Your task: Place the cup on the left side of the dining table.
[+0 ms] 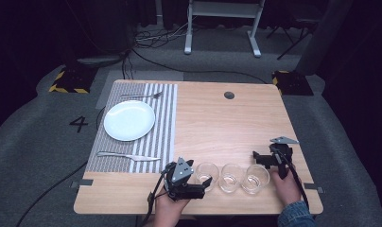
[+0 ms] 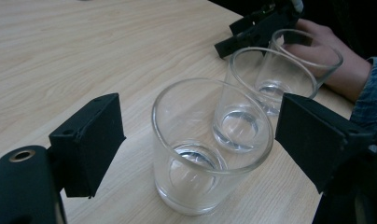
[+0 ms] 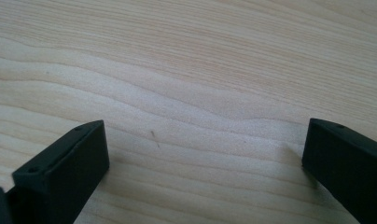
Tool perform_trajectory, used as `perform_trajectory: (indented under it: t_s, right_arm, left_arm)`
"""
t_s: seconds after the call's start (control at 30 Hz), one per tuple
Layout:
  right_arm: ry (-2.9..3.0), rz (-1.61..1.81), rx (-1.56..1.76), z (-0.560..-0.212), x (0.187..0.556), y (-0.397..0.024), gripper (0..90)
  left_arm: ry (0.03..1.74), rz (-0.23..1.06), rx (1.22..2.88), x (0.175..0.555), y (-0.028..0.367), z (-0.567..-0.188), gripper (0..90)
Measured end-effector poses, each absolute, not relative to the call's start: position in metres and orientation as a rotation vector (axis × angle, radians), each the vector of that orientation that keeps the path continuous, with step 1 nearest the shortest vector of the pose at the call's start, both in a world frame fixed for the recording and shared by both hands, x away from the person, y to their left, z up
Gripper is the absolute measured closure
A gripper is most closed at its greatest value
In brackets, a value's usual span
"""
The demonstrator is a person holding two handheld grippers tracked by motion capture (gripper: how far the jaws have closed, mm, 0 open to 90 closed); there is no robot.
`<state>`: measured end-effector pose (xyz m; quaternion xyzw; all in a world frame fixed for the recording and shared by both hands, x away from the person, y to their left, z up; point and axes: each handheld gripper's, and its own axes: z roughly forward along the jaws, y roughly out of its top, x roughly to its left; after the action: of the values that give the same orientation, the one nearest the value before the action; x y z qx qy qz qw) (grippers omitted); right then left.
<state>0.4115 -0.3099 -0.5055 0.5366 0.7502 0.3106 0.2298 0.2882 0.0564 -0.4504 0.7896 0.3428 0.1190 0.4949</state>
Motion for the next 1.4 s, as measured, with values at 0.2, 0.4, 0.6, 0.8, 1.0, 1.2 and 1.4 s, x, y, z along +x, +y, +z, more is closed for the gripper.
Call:
perform_trajectory:
  t_s: [0.2, 0.4, 0.6, 0.8, 1.0, 1.2, 1.4]
  right_arm:
    - [2.064, 0.855, 1.476, -0.505, 0.411, -0.310, 0.7]
    - [2.064, 0.855, 1.477, -0.505, 0.411, -0.310, 0.7]
    - [2.064, 0.855, 1.477, -0.505, 0.411, -0.310, 0.7]
    - [2.064, 0.855, 1.477, -0.505, 0.412, -0.310, 0.7]
    - [2.064, 0.855, 1.476, -0.505, 0.412, -0.310, 0.7]
    - [2.061, 0.854, 1.478, -0.506, 0.411, -0.310, 0.7]
    - [2.056, 0.851, 1.482, -0.506, 0.411, -0.309, 0.7]
  left_arm:
    - [0.818, 0.270, 1.928, 0.294, 0.046, -0.464, 5.9]
    - [0.806, 0.263, 1.946, 0.300, 0.034, -0.476, 13.1]
    - [0.795, 0.278, 1.942, 0.302, 0.029, -0.487, 16.0]
    - [0.775, 0.358, 1.947, 0.298, 0.027, -0.487, 18.3]
    - [0.799, 0.333, 1.943, 0.297, 0.029, -0.482, 18.7]
    - [0.778, 0.400, 1.971, 0.296, 0.036, -0.460, 18.7]
    - [0.797, 0.389, 1.954, 0.302, 0.044, -0.447, 18.7]
